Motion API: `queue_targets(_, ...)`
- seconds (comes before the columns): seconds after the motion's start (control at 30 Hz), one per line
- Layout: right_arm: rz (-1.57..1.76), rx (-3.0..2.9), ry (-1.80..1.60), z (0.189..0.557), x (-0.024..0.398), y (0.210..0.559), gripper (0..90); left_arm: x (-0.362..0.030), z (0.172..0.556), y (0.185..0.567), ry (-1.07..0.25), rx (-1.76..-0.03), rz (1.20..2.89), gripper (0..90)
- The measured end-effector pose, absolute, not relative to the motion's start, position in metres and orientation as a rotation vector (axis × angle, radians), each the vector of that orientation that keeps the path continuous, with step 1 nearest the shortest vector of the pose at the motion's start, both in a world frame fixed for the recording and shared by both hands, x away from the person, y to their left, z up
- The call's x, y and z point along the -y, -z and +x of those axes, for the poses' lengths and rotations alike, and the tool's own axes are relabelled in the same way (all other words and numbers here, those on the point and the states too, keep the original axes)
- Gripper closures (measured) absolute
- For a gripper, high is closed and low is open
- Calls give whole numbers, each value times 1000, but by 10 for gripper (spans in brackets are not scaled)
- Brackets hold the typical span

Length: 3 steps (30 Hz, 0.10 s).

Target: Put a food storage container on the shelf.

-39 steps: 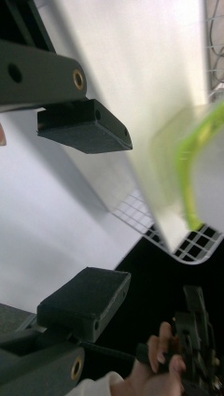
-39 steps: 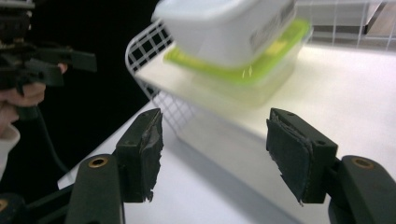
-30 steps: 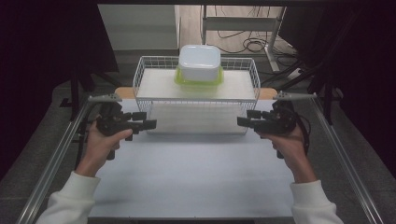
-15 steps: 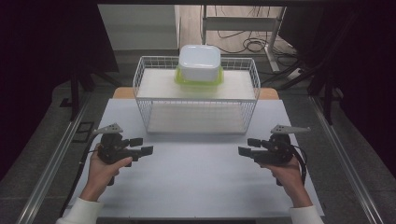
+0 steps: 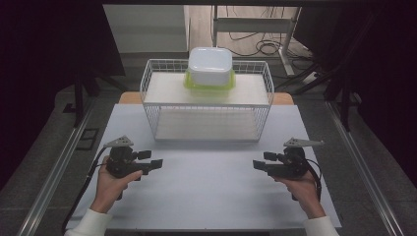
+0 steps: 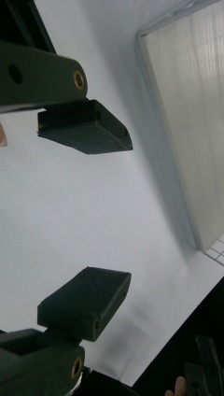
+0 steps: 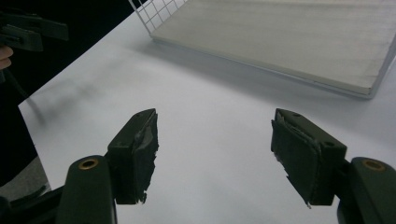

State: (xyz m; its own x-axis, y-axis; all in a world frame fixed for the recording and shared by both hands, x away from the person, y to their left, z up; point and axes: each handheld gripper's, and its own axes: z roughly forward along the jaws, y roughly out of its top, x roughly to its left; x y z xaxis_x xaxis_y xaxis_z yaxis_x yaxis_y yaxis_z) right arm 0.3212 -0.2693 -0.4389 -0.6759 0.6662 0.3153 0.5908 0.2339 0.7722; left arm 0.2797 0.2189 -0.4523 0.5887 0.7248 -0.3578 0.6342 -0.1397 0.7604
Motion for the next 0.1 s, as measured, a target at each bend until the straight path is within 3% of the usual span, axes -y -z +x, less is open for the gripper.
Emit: queue_targets(0.1, 1220, -2389, -1426, 321, 269, 439, 282, -219, 281, 453, -122, -1107, 1851, 306)
